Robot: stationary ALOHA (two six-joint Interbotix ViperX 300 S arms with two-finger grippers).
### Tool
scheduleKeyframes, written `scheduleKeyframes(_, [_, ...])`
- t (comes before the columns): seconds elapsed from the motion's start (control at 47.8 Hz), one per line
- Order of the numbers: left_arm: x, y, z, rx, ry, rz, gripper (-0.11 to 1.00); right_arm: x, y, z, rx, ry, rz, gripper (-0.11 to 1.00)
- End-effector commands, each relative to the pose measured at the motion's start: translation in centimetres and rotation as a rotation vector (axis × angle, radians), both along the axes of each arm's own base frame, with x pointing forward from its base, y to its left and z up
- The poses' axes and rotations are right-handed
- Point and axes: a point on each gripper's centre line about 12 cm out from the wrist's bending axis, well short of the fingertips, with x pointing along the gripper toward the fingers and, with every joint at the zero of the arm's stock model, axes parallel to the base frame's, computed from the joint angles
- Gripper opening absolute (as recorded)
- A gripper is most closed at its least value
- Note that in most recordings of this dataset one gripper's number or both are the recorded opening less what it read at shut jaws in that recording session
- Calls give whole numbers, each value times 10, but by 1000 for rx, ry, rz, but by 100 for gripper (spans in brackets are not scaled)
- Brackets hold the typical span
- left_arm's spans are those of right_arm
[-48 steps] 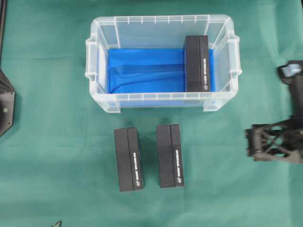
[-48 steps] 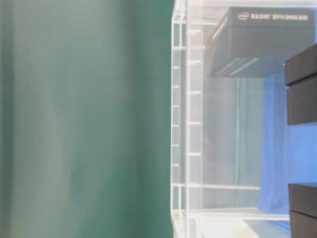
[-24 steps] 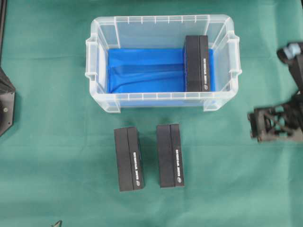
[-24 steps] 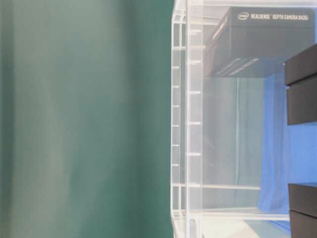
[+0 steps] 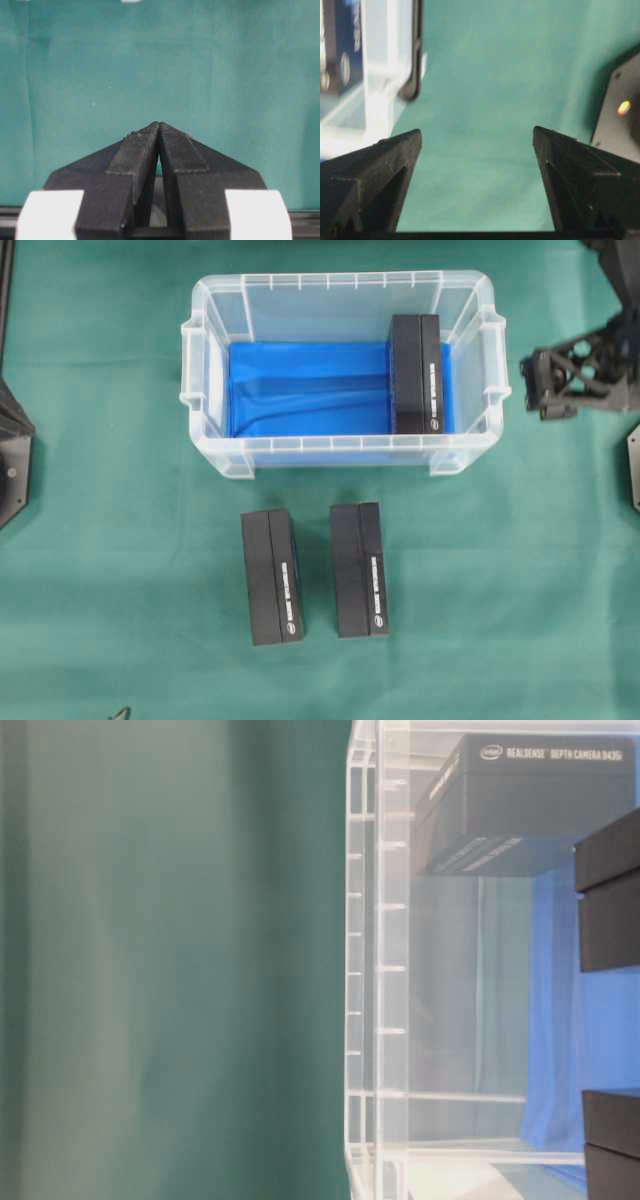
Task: Take the box out of the case with the right arm.
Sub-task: 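Withdraw the right gripper to the right side of the bin, then move the right gripper over the last black box at the bin's right end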
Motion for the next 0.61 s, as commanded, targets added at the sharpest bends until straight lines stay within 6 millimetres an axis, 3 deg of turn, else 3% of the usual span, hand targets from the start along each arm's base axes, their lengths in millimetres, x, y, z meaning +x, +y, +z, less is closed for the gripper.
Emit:
scheduleKeyframes(0.0, [1,0,11,-1,-37,-3,0,-2,-11,7,-11,-30,-8,88])
scheduleKeyframes(0.167, [1,-1,11,-1,-37,-4,0,-3,-24,6,-19,-36,-8,88])
scheduleKeyframes(0.586, [1,0,11,-1,-35,-3,0,-2,-25,6,-15,-37,-5,88])
